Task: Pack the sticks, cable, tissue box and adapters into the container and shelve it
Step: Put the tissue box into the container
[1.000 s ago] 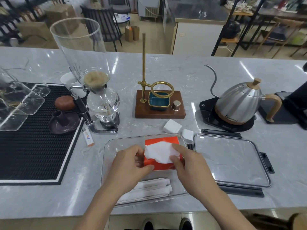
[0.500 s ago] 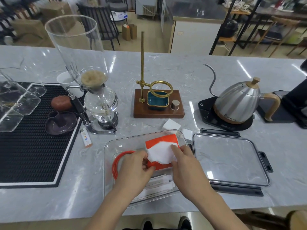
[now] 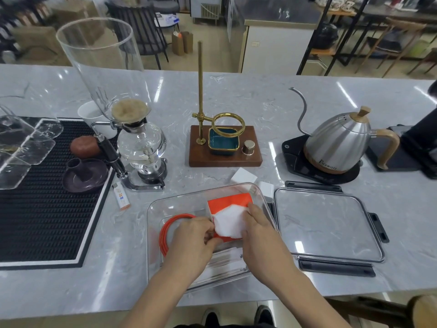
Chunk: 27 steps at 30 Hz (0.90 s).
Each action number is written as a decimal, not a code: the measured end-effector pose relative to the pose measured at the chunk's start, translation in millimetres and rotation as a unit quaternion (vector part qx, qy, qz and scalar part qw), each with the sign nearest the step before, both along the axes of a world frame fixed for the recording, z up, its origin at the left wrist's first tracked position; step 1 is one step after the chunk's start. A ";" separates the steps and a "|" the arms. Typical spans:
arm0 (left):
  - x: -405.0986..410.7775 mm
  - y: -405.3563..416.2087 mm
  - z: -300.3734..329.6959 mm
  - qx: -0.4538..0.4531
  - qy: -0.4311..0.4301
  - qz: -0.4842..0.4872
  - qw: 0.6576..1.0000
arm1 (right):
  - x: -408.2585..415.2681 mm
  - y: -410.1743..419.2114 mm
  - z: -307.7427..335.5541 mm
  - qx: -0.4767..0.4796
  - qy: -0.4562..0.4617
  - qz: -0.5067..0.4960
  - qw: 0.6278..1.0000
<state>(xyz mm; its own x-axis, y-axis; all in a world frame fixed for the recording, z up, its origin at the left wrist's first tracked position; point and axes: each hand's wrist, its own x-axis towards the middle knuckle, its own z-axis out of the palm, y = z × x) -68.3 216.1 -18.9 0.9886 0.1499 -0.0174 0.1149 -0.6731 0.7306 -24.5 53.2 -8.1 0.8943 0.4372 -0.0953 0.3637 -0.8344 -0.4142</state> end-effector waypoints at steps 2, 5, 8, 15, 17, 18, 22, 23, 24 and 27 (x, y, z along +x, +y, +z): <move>0.3 -1.5 1.0 0.004 0.002 0.012 1.000 | 0.4 0.5 -1.4 0.003 -0.024 0.022 0.999; -0.5 -3.2 4.8 0.013 0.007 0.030 0.999 | -2.7 0.5 3.4 0.038 -0.038 0.000 0.999; -1.1 -3.4 7.4 0.014 0.012 0.034 0.999 | -7.8 -1.4 7.8 0.062 -0.057 -0.020 0.996; -1.8 -2.6 9.6 0.014 0.009 0.032 0.999 | -11.5 -2.2 9.1 0.054 -0.059 -0.004 0.997; -1.2 -2.4 8.9 0.013 0.012 0.025 1.000 | -14.1 -4.0 8.8 0.044 -0.055 -0.003 0.998; -1.4 -2.0 8.7 0.014 0.012 0.023 1.000 | -15.0 -4.4 8.6 0.043 -0.054 -0.005 0.998; -0.8 -2.0 11.1 0.027 0.007 0.017 0.999 | -15.8 -5.0 8.2 0.036 -0.051 -0.009 0.998; -0.9 -2.2 12.4 0.027 0.007 0.015 0.999 | -15.8 -4.9 8.3 0.034 -0.051 -0.009 0.998; -1.0 -2.4 13.6 0.024 0.007 0.013 1.000 | -15.9 -4.9 8.3 0.033 -0.048 -0.010 0.998; -1.6 -1.9 14.9 0.013 0.008 0.009 1.000 | -16.0 -5.2 8.7 0.031 -0.042 -0.015 0.998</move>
<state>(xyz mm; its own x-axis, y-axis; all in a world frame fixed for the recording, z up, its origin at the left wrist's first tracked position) -69.9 214.2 -4.0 0.9854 0.1679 -0.0284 0.1379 -0.6891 0.7114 -40.4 48.0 0.6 0.9105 0.4134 0.0082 0.3755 -0.8185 -0.4348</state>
